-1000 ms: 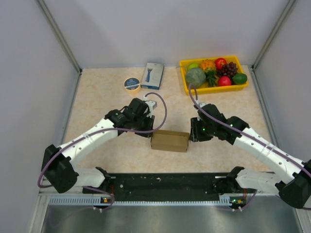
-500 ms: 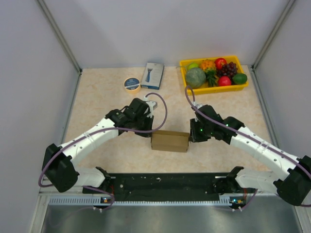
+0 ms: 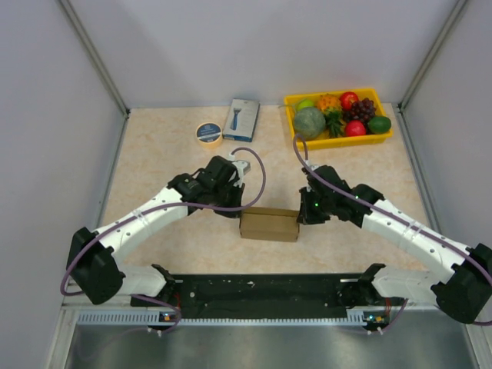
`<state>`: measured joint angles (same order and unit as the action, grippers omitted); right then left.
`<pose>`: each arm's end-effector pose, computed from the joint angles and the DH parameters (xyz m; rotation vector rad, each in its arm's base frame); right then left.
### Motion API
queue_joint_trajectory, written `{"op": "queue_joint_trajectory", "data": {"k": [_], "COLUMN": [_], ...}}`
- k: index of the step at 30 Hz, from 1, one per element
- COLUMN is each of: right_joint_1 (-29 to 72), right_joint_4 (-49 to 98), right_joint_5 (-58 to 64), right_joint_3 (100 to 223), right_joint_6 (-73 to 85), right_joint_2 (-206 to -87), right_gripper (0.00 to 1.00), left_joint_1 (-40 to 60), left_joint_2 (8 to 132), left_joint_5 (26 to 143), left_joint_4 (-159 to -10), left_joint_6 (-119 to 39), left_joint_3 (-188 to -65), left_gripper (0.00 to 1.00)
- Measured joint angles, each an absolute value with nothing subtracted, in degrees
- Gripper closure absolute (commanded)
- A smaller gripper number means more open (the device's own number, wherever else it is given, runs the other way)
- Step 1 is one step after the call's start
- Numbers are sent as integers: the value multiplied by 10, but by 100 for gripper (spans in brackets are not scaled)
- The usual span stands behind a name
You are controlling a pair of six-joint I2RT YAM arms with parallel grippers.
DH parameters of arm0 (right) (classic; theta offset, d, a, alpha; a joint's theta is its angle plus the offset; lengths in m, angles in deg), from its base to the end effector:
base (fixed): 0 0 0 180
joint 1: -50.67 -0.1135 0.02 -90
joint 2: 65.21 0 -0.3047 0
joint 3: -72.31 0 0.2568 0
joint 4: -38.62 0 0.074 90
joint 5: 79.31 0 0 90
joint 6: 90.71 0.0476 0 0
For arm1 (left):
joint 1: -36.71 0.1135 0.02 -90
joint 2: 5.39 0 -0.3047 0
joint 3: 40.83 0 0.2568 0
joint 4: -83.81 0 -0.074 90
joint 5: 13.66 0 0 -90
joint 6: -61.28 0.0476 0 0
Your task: Fold the paper box
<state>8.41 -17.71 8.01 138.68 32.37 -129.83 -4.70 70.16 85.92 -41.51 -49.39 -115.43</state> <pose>0.1588 0.1473 0.2976 -0.2295 2.6141 0.5607 0.1965 -0.1839 0.3045 0.5436 2.5899 -0.6118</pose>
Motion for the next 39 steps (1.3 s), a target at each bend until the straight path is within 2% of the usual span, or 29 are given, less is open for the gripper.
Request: {"op": "queue_joint_trajectory", "data": {"k": [8, 23, 39], "right_joint_1": [84, 84, 84], "right_joint_4": [-173, -183, -215], "right_joint_5": [78, 67, 68], "right_joint_3": [1380, 1389, 1404], "right_joint_6": [346, 204, 152], "right_joint_2": [-1298, -1307, -1309], "right_gripper": [100, 100, 100], "left_joint_1": [-52, -57, -61], "left_joint_2": [701, 702, 701], "left_joint_5": [859, 858, 859], "left_joint_4": [-415, -414, -417], "left_joint_6": [-496, -495, -496], "left_joint_3": [-1154, -1145, -1127], "left_gripper": [100, 100, 100]}}
